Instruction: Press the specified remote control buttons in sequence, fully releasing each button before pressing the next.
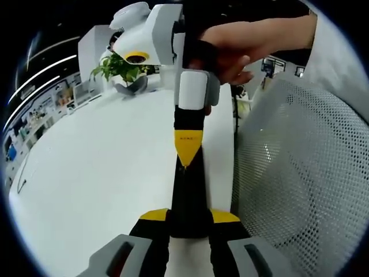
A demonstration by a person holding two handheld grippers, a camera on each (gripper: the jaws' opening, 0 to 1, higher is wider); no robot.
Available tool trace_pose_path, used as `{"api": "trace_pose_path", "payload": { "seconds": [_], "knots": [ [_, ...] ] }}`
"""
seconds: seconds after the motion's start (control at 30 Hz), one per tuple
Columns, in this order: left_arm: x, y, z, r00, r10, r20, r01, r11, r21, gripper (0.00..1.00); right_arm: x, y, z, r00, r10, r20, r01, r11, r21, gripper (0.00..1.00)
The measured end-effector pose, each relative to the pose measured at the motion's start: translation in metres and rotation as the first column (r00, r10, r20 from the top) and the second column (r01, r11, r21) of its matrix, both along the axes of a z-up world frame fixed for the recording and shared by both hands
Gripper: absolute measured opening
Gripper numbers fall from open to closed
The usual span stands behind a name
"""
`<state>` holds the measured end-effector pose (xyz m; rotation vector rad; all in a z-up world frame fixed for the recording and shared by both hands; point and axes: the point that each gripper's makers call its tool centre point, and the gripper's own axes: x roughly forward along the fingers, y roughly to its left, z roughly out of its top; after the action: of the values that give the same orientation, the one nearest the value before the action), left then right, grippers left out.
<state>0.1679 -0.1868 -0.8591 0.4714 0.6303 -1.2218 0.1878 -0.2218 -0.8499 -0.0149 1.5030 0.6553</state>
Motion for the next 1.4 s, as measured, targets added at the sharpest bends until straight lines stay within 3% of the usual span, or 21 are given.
{"api": "trace_pose_path", "payload": {
  "seconds": [0.27,0.5,0.83,1.03,1.4],
  "knots": [
    [0.000,0.000,0.000,1.000,-0.001,-0.001,0.001,1.000,-0.001,0.25,-0.003,0.001,-0.005,1.000,0.007,-0.013,-0.007,1.000,-0.004,0.00],
    [0.000,0.000,0.000,1.000,-0.004,-0.001,0.004,1.000,0.000,0.25,-0.004,0.001,-0.005,0.997,0.063,0.050,-0.060,0.997,-0.045,0.00],
    [0.000,0.000,0.000,1.000,-0.002,-0.001,0.002,1.000,-0.002,0.25,-0.004,-0.001,-0.003,1.000,0.001,0.004,-0.001,1.000,0.002,0.00],
    [0.000,0.000,0.000,1.000,-0.001,-0.001,0.001,1.000,-0.003,0.25,-0.015,-0.005,-0.002,0.999,0.034,-0.002,-0.034,0.999,-0.009,0.00],
    [0.000,0.000,0.000,1.000,-0.003,0.000,0.003,1.000,-0.005,0.25,-0.016,-0.007,-0.005,0.999,0.035,-0.012,-0.035,0.999,-0.023,0.00]
  ]
}}
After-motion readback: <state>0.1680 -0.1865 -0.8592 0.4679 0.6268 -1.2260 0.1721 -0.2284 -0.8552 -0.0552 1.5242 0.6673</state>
